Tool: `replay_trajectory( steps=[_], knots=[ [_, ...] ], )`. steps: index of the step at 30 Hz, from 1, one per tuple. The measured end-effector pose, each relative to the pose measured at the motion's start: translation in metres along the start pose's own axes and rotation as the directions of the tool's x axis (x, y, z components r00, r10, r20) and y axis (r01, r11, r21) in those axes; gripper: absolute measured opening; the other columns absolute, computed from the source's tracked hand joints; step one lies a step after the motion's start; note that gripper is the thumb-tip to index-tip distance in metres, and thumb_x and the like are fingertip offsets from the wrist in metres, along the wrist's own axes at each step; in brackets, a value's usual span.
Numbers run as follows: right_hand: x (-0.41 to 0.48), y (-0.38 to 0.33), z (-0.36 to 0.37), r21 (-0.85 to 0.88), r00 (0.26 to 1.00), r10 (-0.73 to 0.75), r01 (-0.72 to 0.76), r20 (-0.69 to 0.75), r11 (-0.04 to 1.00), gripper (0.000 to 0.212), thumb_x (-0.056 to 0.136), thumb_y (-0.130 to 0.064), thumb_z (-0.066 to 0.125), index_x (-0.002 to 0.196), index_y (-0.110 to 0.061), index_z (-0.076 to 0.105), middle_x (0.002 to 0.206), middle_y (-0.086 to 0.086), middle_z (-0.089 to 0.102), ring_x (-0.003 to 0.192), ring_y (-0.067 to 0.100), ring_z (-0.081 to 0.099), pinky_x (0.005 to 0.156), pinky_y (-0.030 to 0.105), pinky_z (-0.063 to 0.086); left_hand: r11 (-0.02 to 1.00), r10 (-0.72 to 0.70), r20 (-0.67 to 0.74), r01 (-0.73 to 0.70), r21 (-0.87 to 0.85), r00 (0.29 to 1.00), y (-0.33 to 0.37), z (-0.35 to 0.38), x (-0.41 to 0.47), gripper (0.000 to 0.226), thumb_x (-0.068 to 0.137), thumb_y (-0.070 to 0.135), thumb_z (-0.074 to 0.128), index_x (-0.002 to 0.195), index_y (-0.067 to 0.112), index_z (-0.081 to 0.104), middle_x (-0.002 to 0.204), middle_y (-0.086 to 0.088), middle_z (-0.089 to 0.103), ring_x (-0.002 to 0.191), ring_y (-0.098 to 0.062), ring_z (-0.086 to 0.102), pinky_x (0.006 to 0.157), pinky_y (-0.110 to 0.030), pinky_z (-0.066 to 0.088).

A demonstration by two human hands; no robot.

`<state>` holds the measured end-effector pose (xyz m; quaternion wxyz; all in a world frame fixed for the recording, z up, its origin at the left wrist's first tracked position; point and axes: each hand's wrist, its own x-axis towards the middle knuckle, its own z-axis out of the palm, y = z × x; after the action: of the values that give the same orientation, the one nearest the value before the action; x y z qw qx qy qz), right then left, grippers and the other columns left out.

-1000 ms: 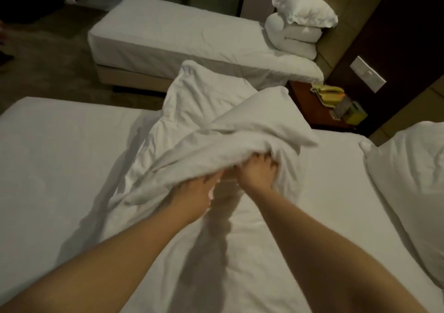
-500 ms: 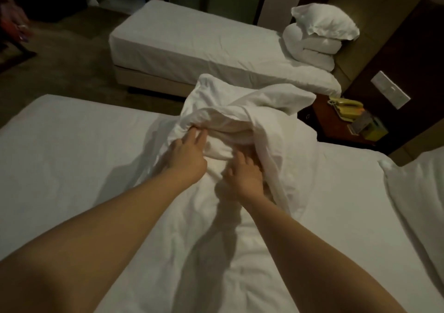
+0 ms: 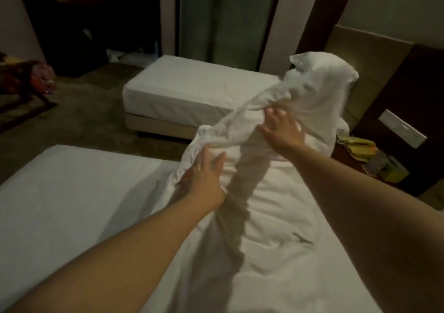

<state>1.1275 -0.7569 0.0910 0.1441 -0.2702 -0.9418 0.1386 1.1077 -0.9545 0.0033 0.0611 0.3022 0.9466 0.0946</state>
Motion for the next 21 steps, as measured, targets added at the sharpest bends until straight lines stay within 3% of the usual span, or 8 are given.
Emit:
replay_trajectory(
  steps=[1,4,6,9,11,15,18,21],
  knots=[
    [0.007,-0.011,0.011,-0.084,0.996,-0.013,0.02,0.092,0.996,0.063,0.095,-0.057,0.033,0.151,-0.035,0.013,0.16,-0.008,0.006,0.147,0.026,0.005,0.111,0.06,0.006,0.996,-0.033,0.022,0.035,-0.088,0.999,-0.001,-0.001,0.005,0.076,0.096,0.027,0.042,0.148,0.04,-0.012,0.153,0.002,-0.031,0.144,-0.035,-0.003,0.111,-0.056,0.02],
    [-0.019,-0.035,0.085,-0.21,0.91,-0.024,0.121,0.413,0.97,0.071,0.091,-0.064,0.035,0.151,-0.039,0.004,0.159,-0.013,-0.002,0.147,0.025,-0.004,0.111,0.063,0.005,0.99,-0.096,0.119,0.107,-0.09,0.988,-0.008,0.02,0.014,0.06,0.098,0.024,0.027,0.151,0.032,-0.002,0.158,0.002,-0.011,0.143,-0.035,0.004,0.112,-0.059,0.017],
    [-0.044,-0.023,0.135,-0.211,0.853,-0.07,0.206,0.517,0.955,0.072,0.09,-0.065,0.036,0.151,-0.039,0.008,0.159,-0.01,0.001,0.146,0.023,-0.003,0.111,0.062,0.006,0.992,-0.076,0.212,0.095,-0.083,0.974,-0.018,0.045,0.011,0.056,0.1,0.033,0.023,0.151,0.028,0.002,0.16,0.002,-0.003,0.145,-0.031,0.002,0.114,-0.055,0.012],
    [-0.05,-0.005,0.173,-0.199,0.787,-0.086,0.258,0.611,0.946,0.063,0.096,-0.062,0.024,0.152,-0.037,0.009,0.161,-0.01,-0.001,0.148,0.018,-0.004,0.113,0.058,0.002,0.995,-0.044,0.283,0.067,-0.07,0.958,-0.037,0.084,-0.007,0.061,0.099,0.048,0.02,0.151,0.03,-0.005,0.16,0.001,-0.007,0.147,-0.025,-0.004,0.117,-0.049,0.003],
    [-0.054,-0.009,0.174,-0.191,0.774,-0.137,0.317,0.619,0.929,0.059,0.099,-0.057,0.022,0.152,-0.034,0.009,0.161,-0.009,0.0,0.148,0.018,-0.002,0.115,0.054,0.003,0.994,-0.053,0.257,0.075,-0.077,0.965,-0.048,0.102,-0.008,0.063,0.099,0.051,0.02,0.152,0.028,-0.006,0.16,0.002,-0.009,0.147,-0.023,-0.004,0.118,-0.046,0.002],
    [-0.109,-0.01,0.189,-0.185,0.854,-0.267,0.38,0.446,0.906,0.057,0.101,-0.046,0.022,0.153,-0.027,0.009,0.161,-0.003,0.004,0.148,0.02,0.003,0.116,0.049,0.005,0.997,-0.059,0.194,0.066,-0.027,0.979,-0.052,0.126,-0.009,0.059,0.101,0.043,0.02,0.152,0.025,-0.002,0.16,0.002,-0.01,0.147,-0.022,-0.002,0.116,-0.044,0.003],
    [-0.173,-0.007,0.206,-0.239,0.943,-0.136,0.214,0.305,0.947,0.057,0.098,-0.041,0.012,0.153,-0.026,0.011,0.161,-0.001,0.008,0.148,0.02,0.004,0.115,0.046,0.003,0.998,-0.06,0.064,0.058,0.04,0.996,-0.044,0.136,-0.024,0.059,0.101,0.039,0.026,0.152,0.025,0.001,0.16,0.001,-0.003,0.146,-0.02,0.003,0.116,-0.042,0.005],
    [-0.208,-0.001,0.21,-0.279,0.943,-0.021,0.119,0.331,0.953,0.058,0.1,-0.035,0.02,0.153,-0.025,-0.001,0.161,-0.002,-0.004,0.148,0.019,-0.006,0.116,0.046,-0.004,0.999,-0.033,-0.045,0.033,-0.006,0.998,-0.023,0.145,-0.07,0.054,0.097,0.033,0.026,0.15,0.023,0.022,0.158,-0.001,0.018,0.145,-0.02,0.016,0.116,-0.043,0.009]
  ],
)
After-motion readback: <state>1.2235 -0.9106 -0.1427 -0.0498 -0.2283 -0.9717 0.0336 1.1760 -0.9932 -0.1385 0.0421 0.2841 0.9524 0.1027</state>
